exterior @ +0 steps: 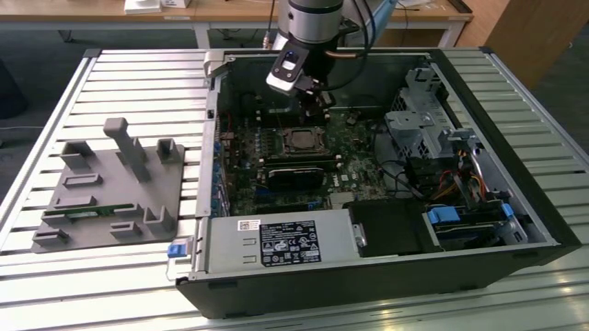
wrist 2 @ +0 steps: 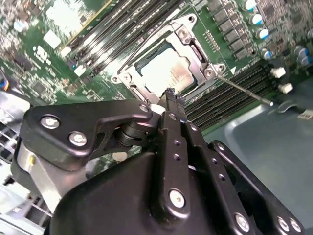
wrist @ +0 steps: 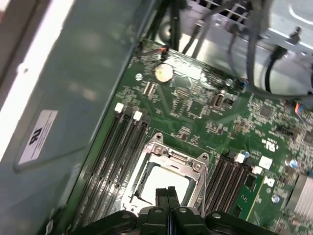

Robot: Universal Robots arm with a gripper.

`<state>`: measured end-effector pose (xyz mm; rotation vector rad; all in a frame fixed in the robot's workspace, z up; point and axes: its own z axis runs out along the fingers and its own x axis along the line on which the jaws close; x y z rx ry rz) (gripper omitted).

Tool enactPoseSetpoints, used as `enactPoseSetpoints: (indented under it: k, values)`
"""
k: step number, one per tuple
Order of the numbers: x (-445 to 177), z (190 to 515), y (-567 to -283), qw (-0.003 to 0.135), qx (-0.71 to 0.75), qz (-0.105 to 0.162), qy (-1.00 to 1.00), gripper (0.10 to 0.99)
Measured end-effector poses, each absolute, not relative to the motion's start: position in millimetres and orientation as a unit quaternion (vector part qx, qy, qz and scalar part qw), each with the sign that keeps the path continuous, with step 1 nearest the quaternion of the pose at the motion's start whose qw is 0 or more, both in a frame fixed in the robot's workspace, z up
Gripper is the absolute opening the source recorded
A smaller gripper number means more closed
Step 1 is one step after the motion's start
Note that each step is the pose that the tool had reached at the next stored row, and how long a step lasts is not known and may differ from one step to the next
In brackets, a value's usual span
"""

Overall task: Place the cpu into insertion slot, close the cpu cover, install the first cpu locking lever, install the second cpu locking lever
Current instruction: 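Install the first cpu locking lever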

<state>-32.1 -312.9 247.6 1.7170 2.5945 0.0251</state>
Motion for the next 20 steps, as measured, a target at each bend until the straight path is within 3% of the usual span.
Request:
enactPoseSetpoints:
  k: [20]
  values:
    - [-32.1, 247.0, -312.9, 0.014, 0.393, 0.01, 0.919, 0.122]
